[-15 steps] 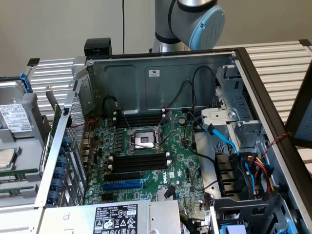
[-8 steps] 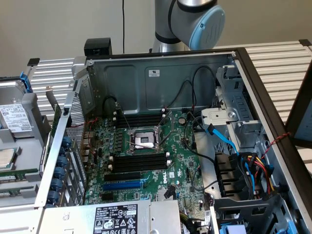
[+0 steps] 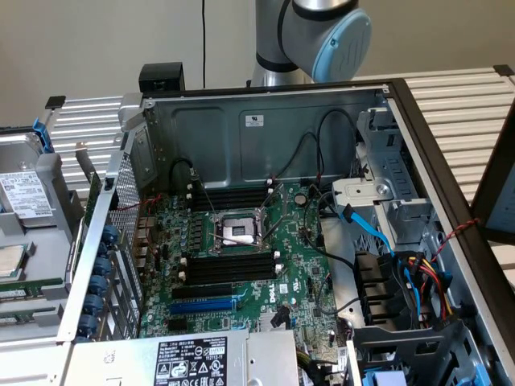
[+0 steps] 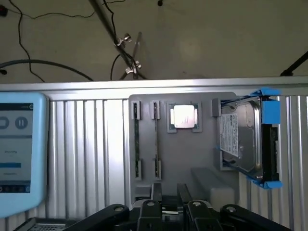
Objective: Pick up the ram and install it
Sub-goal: 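Reach for the ram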
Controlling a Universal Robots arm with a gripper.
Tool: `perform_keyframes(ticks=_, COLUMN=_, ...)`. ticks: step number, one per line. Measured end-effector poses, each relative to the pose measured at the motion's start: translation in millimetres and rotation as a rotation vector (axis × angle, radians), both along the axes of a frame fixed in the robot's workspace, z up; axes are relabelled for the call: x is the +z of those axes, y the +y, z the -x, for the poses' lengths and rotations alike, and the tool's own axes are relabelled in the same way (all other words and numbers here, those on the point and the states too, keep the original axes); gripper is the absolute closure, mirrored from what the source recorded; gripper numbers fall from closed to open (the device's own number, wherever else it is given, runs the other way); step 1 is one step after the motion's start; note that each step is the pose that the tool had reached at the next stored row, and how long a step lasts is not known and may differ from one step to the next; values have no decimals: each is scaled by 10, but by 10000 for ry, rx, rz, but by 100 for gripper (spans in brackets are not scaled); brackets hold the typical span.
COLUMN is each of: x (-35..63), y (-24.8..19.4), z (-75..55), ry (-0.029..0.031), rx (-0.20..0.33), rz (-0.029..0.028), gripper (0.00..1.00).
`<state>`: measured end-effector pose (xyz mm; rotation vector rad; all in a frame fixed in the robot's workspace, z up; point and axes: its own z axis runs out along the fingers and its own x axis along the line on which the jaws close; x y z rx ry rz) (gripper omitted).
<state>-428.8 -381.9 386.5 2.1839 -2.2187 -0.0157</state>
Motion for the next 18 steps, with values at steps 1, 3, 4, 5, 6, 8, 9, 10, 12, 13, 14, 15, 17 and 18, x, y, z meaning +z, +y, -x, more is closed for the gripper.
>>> perform_keyframes(ticks=1, x=0, y=0, z=0, ry=1, rx=20, rz=0, gripper=73)
perform_keyframes(ticks=3, x=0, y=0, z=0, ry=0, rx=20, rz=1, gripper=73)
perform_keyframes(ticks=4, x=0, y=0, z=0, ry=-1, rx=20, rz=1, gripper=73)
perform_keyframes(ticks=5, x=0, y=0, z=0, ry=0, rx=20, rz=1, gripper=73)
perform_keyframes(ticks=6, x=0, y=0, z=0, ry=-1, rx=20, rz=1, gripper=73)
perform_keyframes(ticks=8, x=-3, y=1, z=13, ry=-1, rx=18, rz=0, gripper=73)
perform_keyframes(ticks=9, x=-10, y=1, z=29, ry=0, rx=19, rz=1, gripper=73)
perform_keyframes(ticks=10, x=-20, y=0, z=46, ry=0, rx=20, rz=2, gripper=73)
perform_keyframes(ticks=12, x=-50, y=0, z=83, ry=-1, rx=20, rz=0, gripper=73)
perform_keyframes(ticks=13, x=-67, y=0, z=94, ry=-2, rx=20, rz=0, gripper=73)
perform_keyframes(ticks=14, x=-84, y=-1, z=99, ry=-1, rx=21, rz=0, gripper=73)
perform_keyframes(ticks=15, x=-102, y=-3, z=101, ry=-2, rx=22, rz=0, gripper=73)
perform_keyframes(ticks=17, x=-137, y=-5, z=103, ry=1, rx=20, rz=2, gripper=73)
perform_keyframes(ticks=18, x=-155, y=-6, z=104, ry=1, rx=20, rz=2, gripper=73)
